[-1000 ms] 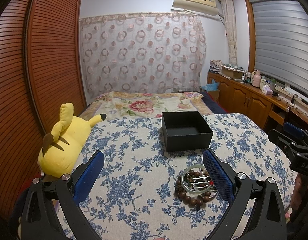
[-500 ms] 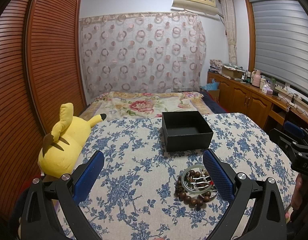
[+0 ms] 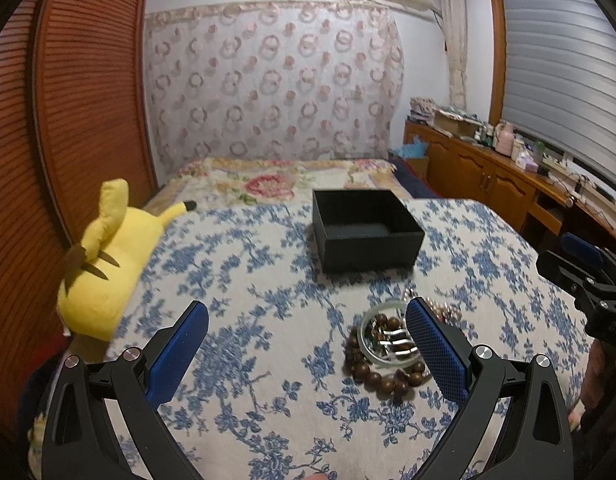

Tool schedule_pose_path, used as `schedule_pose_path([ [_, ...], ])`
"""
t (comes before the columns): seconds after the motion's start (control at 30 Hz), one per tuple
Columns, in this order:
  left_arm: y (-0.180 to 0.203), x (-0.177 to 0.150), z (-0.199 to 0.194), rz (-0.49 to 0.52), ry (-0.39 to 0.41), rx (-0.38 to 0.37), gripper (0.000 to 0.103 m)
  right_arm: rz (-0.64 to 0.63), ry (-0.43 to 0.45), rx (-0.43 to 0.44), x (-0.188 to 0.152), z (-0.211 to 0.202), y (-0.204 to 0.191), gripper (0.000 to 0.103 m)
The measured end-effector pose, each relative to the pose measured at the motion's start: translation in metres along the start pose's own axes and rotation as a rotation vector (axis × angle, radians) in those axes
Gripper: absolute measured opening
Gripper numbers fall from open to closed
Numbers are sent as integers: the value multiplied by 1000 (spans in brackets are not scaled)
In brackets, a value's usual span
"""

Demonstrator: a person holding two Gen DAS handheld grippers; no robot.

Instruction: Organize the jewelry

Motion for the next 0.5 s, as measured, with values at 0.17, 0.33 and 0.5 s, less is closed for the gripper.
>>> schedule_pose_path([
  [0.17, 7, -12, 17, 12, -47, -50, 96, -18, -26, 32, -10, 6, 0, 96],
  [0.33, 17, -23, 32, 29, -92, -94, 95, -26, -68, 61, -22, 15, 0, 86],
  [0.5, 29, -32, 46, 47, -148, -161, 95, -45, -111, 97, -36, 24, -4, 75],
])
Point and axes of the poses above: each gripper's, at about its wrist camera, not at the fingertips, and z roughly the way its jaws point, y to its right, x to its top, the point moved 7 cm from there along z, roughly the way its jaws point, and after that the axes turned 2 degrees about -z, right-handed, at the moved point
